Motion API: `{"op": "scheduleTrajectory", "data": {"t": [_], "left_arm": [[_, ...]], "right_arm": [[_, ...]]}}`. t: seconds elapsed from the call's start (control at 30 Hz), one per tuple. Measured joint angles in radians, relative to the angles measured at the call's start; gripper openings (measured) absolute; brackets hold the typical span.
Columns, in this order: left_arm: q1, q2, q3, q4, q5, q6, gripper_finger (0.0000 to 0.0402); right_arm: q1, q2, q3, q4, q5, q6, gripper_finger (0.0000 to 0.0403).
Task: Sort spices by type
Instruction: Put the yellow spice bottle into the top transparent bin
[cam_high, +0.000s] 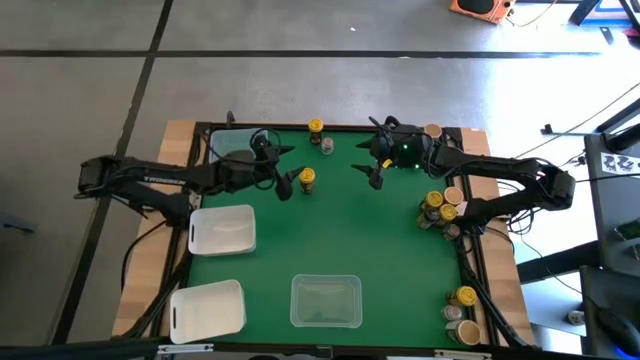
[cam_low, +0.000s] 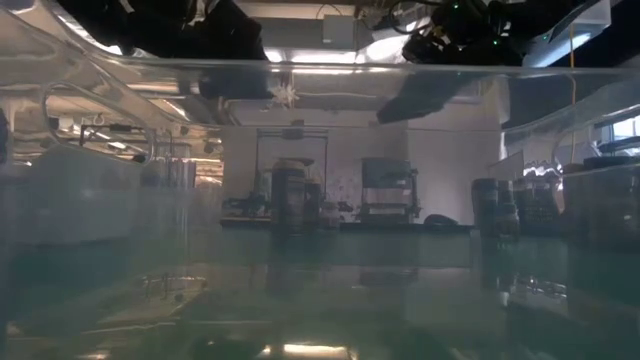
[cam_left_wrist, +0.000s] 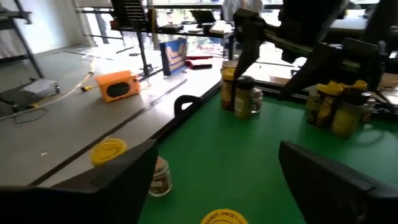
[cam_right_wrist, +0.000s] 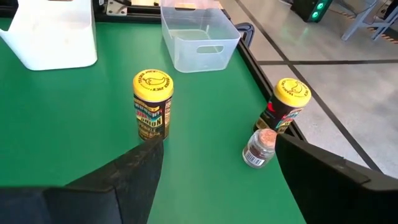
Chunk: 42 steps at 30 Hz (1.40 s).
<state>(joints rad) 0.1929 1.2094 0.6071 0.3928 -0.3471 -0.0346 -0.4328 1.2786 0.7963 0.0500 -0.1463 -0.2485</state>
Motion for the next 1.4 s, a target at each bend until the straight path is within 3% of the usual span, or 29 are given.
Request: {"op": "scheduleTrajectory", "data": {"t": [0.13,0.37,0.6,0.77,1.2,1.4], "left_arm": [[0.008,0.049,0.0,0.033,0.085,-0.01,0.037],[0.009,0.131,0.0,0.051,0.083,0.056,0.0386],[-0.024,0.231,-0.001,0.075,0.083,0.072,0.0386],[-0.006,0.276,0.005,0.074,0.012,0.03,0.0386],[0.047,0.39,0.011,0.072,0.04,-0.083,0.0386],[0.049,0.39,0.011,0.075,0.04,-0.08,0.0346]], "right_arm": [[0.0,0.0,0.0,0.005,0.0,0.0,0.0308],[0.0,0.003,0.0,0.0,0.0,0.0,0.0308],[0.0,0.035,0.0,0.001,0.0,0.0,0.0308],[0.0,0.056,0.0,0.008,0.0,0.0,0.0308],[0.0,0.08,0.001,0.009,-0.001,0.0,0.0308],[0.0,0.08,0.001,0.011,-0.001,0.0,0.0308]]}}
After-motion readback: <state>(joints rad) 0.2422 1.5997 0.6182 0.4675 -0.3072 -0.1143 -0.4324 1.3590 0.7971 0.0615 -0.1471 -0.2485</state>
